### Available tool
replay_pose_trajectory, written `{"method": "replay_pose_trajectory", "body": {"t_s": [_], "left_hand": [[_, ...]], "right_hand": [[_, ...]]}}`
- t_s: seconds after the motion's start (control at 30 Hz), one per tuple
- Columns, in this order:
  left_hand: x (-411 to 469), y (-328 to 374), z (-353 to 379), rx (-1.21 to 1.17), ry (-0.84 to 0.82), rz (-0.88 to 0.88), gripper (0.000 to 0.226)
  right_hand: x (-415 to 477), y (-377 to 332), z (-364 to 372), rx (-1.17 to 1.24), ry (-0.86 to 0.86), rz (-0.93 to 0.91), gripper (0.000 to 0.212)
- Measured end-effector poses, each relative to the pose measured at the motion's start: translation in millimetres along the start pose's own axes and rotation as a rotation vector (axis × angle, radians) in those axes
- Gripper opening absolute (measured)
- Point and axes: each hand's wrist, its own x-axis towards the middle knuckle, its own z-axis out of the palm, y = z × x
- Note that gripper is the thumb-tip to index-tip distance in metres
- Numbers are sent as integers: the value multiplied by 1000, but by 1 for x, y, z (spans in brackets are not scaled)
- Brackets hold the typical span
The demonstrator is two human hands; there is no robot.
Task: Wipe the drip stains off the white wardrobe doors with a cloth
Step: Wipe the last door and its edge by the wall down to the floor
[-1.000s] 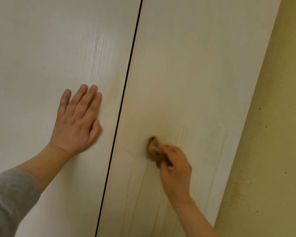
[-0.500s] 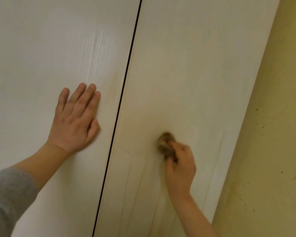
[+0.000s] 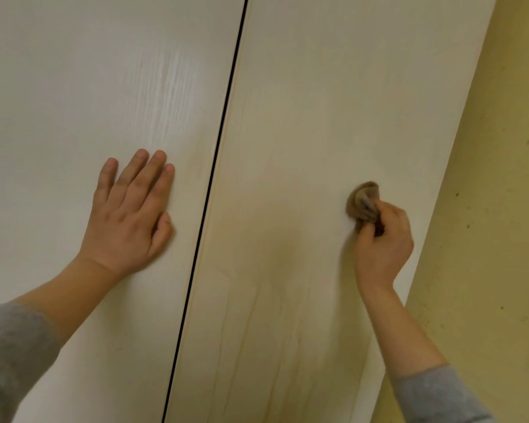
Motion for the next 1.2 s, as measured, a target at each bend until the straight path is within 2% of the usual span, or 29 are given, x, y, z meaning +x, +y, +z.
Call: {"method": "replay_pose_trajectory", "body": {"t_s": [0.1, 0.17, 0.27, 0.3, 0.4, 0.47, 0.57, 0.67, 0.77, 0.87, 1.03, 1.13, 1.2], "left_hand": [[0, 0, 0, -6, -5, -2, 62], [0, 1, 0, -8, -6, -2, 62], [0, 1, 0, -9, -5, -5, 63], [0, 2, 0, -9, -2, -6, 62], [1, 2, -1, -9, 4, 1, 62], [0, 2, 0, -9, 8, 7, 62], [0, 1, 1, -4, 17, 9, 62], [2, 0, 1, -6, 29, 10, 62], [0, 1, 0, -1, 42, 19, 61], [1, 2, 1, -4, 35, 16, 61], [0, 2, 1, 2, 31, 14, 61], [0, 2, 1, 4, 32, 16, 61], [1, 3, 1, 3, 37, 16, 61]], "right_hand": [[-61, 1, -3, 43, -56, -10, 41], [-97, -4, -10, 100, -161, -16, 40], [-109, -12, -21, 207, -276, -23, 42], [-98, -12, -23, 207, -243, -31, 42], [-38, 3, -22, 109, 8, 12, 38], [3, 19, -19, 41, 97, 57, 37], [24, 31, -14, -8, 78, 93, 38], [-23, 28, -10, -2, 43, 77, 37], [-90, 22, -19, 75, -97, 68, 38], [-100, 21, -34, 154, -180, 68, 40], [-3, 36, -35, 25, 49, 33, 39], [39, 59, -30, -44, 64, 112, 42], [36, 67, -28, -63, 42, 138, 42]]}}
